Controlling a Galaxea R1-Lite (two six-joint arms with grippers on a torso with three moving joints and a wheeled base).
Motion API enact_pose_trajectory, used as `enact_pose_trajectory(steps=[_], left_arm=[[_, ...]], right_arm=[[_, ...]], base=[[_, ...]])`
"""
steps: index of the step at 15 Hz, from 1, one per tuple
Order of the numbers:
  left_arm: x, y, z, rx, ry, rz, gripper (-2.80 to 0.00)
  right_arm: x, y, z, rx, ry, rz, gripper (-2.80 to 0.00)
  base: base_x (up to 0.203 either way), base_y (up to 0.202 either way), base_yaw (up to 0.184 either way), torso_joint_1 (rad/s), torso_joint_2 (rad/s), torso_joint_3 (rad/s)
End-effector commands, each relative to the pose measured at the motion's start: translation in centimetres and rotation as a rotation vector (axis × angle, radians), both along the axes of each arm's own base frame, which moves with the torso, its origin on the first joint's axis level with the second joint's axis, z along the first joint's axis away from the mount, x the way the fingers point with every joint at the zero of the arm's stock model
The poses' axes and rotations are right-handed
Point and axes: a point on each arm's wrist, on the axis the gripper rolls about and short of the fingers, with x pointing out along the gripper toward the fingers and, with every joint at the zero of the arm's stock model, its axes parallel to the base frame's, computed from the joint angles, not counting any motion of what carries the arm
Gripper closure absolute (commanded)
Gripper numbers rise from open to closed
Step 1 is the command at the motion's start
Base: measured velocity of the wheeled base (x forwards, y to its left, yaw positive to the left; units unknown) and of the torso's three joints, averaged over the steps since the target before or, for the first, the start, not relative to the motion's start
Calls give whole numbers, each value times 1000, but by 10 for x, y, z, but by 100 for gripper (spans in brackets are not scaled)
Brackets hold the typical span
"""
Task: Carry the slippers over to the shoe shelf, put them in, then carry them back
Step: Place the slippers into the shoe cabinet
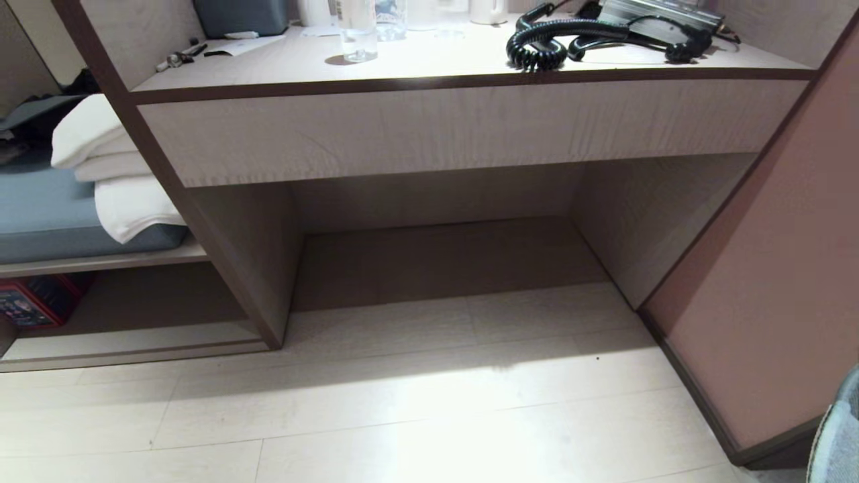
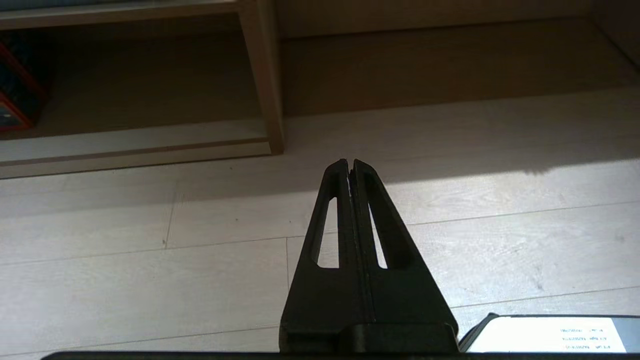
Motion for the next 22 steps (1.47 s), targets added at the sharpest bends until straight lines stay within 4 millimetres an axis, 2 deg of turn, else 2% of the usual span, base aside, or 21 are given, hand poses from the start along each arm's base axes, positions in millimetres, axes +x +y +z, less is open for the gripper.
enact_pose_trajectory(steps=[1, 16, 22], left_arm=[[0, 0, 0, 0, 1, 1, 0], [0, 0, 0, 0, 1, 1, 0], [0, 0, 0, 0, 1, 1, 0]], right_arm=[[0, 0, 0, -5, 0, 1, 0], [0, 0, 0, 19, 1, 1, 0], [0, 0, 0, 16, 1, 1, 0]], base=[[0, 0, 0, -3, -4, 211], [0, 0, 0, 4, 3, 202], [0, 0, 0, 2, 2, 40]])
